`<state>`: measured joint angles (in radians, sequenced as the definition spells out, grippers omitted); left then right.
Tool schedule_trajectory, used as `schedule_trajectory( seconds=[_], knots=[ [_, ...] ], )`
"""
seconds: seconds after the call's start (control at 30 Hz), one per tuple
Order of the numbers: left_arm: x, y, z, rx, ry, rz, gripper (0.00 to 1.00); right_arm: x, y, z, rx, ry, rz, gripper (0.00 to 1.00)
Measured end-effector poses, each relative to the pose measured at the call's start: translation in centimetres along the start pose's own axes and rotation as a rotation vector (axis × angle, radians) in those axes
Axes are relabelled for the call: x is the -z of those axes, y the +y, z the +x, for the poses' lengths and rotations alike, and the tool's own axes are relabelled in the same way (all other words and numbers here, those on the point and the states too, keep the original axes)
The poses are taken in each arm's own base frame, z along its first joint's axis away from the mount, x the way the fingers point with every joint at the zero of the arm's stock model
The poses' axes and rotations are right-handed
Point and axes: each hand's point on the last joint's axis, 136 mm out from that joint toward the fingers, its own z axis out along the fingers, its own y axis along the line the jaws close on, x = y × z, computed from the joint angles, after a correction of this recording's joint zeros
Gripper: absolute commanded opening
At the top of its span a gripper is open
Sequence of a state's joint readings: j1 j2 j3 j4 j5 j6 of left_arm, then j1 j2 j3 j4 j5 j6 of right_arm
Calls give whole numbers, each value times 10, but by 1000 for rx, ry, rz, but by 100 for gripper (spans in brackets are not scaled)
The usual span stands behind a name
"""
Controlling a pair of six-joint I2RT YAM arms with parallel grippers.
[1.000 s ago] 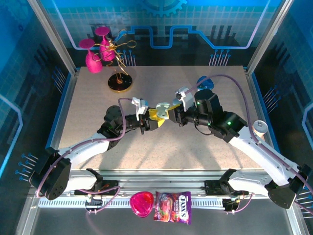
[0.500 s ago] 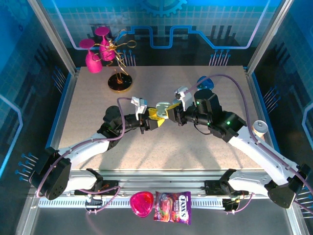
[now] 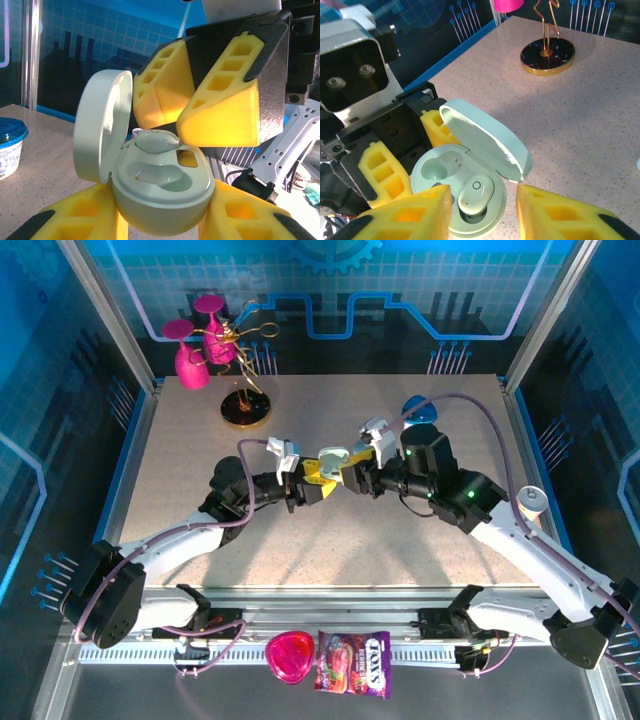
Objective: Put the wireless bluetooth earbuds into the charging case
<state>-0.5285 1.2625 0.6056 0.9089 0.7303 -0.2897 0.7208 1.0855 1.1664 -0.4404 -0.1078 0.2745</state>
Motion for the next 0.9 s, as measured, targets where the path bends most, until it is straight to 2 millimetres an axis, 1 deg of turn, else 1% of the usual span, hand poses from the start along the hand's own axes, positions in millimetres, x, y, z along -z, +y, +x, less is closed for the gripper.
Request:
schedule_trajectory(
  seconds=[0.1,0.2,0.27,0.33,0.4,0.5,0.57,0.7,0.8,0.9],
  knots=[
    [1,-1,-1,-11,-9,3,28,8,2,-2,5,-30,-8,54],
    [3,-1,0,-23,-18,4,28,18,5,-3,5,-70,-21,67],
    [5,-1,2,-29,-23,3,28,25,6,-4,-2,-104,-27,78],
    [6,-1,2,-36,-30,2,28,31,5,-4,-7,-132,-30,87],
    [8,-1,0,-49,-43,0,28,33,0,-4,-21,-155,-20,90],
    [13,1,-4,-63,-56,-13,28,30,-17,4,-81,-174,16,91],
    [19,-1,-10,-86,-64,-27,28,21,-33,20,-144,-164,43,90],
    [29,-16,-27,-162,-87,-40,29,-8,-62,66,-268,-71,96,89],
    [35,-25,-35,-206,-94,-48,29,-35,-71,94,-325,13,100,89],
    [37,-27,-34,-209,-80,-54,29,-67,-74,113,-354,82,79,88]
  ],
)
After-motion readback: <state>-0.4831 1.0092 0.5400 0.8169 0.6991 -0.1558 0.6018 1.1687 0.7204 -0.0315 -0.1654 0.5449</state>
